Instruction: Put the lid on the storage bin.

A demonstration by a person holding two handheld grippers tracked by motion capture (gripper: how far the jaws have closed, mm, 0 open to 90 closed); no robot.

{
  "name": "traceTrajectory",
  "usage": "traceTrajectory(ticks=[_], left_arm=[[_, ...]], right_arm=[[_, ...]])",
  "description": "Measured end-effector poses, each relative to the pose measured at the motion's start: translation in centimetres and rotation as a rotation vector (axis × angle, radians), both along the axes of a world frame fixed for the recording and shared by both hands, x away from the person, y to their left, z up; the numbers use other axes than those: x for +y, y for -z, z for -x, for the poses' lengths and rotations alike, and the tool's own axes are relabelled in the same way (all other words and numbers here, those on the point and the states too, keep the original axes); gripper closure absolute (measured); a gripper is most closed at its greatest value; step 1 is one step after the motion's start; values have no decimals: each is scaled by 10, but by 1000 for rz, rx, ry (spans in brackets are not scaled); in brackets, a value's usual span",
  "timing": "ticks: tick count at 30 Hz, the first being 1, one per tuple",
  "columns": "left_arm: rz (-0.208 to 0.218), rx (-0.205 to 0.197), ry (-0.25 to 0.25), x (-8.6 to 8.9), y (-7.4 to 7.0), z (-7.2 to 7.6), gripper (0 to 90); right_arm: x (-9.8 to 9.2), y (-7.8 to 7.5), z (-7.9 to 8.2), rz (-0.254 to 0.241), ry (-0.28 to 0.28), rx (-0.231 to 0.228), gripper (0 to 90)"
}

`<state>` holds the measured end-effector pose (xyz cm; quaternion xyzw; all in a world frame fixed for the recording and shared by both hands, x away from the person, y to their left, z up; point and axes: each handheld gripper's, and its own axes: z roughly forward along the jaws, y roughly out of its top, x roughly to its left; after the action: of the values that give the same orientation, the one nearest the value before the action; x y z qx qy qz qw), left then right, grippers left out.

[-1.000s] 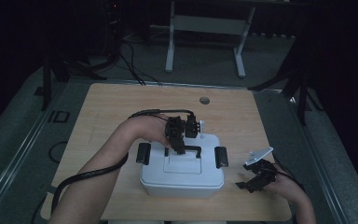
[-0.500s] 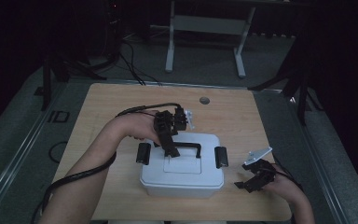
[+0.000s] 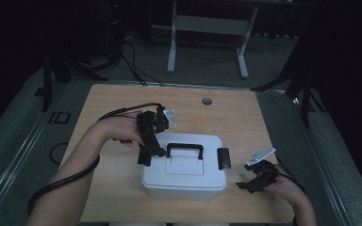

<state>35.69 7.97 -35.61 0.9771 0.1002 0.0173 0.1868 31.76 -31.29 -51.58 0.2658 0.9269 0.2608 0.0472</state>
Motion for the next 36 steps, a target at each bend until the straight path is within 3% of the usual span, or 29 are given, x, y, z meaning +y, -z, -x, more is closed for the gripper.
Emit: traceTrajectory(ticks=[10,15,24,32,36], left_arm=[[49,-39,-63,43,14,3,88],[72,-15,-104,66,26,5,73],[131,-8,-186,110,52,11,73],[186,-17,-246,138,72,19,73],[205,1,-273,150,83,23,73]], right_arm=[[0,3,0,-5,22,-1,150],[-1,3,0,-16,30,-15,150],[-3,2,1,-43,53,-31,149],[-3,5,3,-50,65,-34,144],[-3,7,4,-58,70,-36,140]])
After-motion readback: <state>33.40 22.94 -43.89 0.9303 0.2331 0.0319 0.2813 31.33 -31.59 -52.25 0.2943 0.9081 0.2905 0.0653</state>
